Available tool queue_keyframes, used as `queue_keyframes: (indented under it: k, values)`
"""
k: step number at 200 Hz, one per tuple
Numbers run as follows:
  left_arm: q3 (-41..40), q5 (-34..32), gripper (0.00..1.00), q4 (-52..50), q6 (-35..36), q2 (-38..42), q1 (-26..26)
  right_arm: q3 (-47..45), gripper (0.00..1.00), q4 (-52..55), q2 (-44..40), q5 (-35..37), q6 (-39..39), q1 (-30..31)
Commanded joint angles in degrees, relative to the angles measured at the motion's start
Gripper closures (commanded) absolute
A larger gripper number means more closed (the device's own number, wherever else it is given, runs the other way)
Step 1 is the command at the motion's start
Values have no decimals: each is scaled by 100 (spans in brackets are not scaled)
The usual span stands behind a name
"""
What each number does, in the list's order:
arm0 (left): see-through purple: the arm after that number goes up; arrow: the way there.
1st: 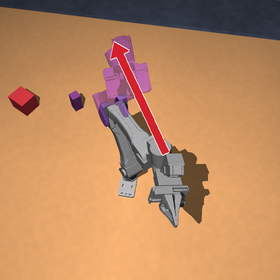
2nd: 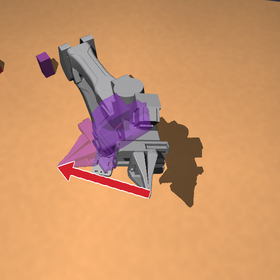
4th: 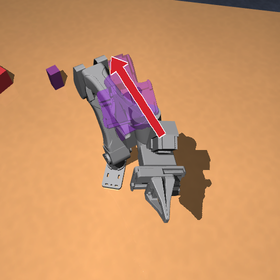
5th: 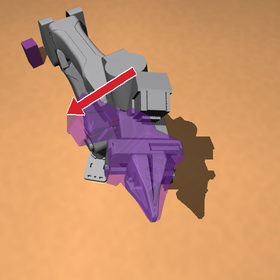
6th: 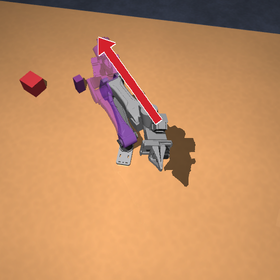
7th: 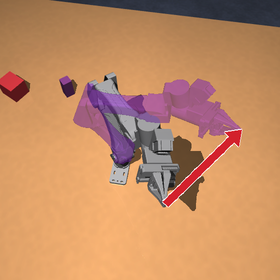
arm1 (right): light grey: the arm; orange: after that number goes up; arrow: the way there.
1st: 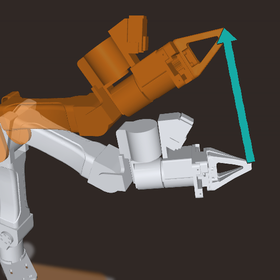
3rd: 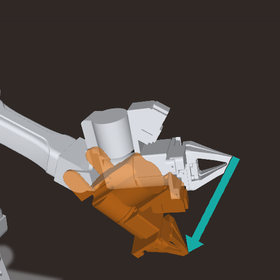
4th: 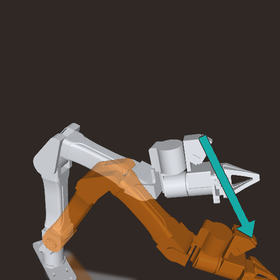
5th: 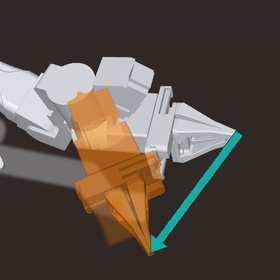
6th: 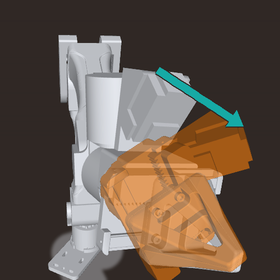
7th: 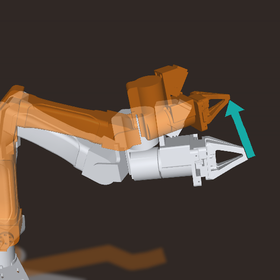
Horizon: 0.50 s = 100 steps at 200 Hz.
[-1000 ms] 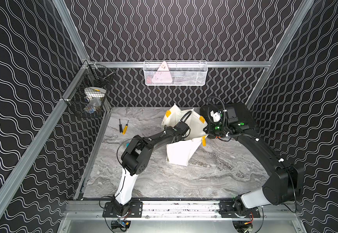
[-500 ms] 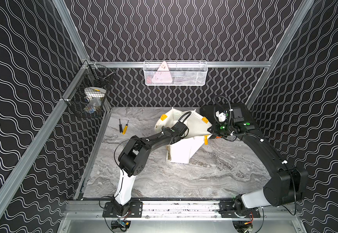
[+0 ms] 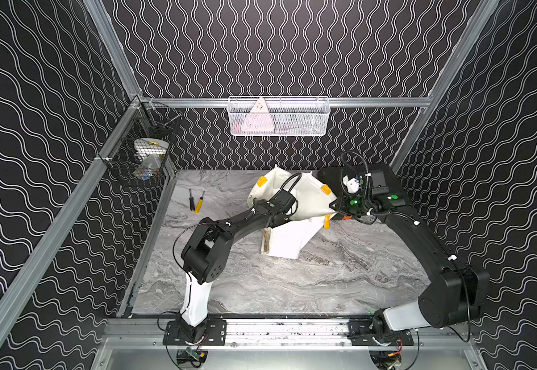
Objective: Place the art knife into the pouch
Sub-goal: Place the utility knife in the pouch.
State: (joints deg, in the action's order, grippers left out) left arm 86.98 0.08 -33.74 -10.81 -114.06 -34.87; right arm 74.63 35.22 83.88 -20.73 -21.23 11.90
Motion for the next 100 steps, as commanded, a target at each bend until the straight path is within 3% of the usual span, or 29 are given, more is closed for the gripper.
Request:
queue_keyframes:
  k: [1,56,100]
  values:
    - [-46,344,20,-105,-87,140,-31,74,100,-341,29,-26,23,-22]
    - [34,839,19,178,-188,484,-266,-38,100,-527,84,-181,-22,55]
    - [204,812,18,135,-178,1136,-253,-53,100,-567,119,-251,-21,68]
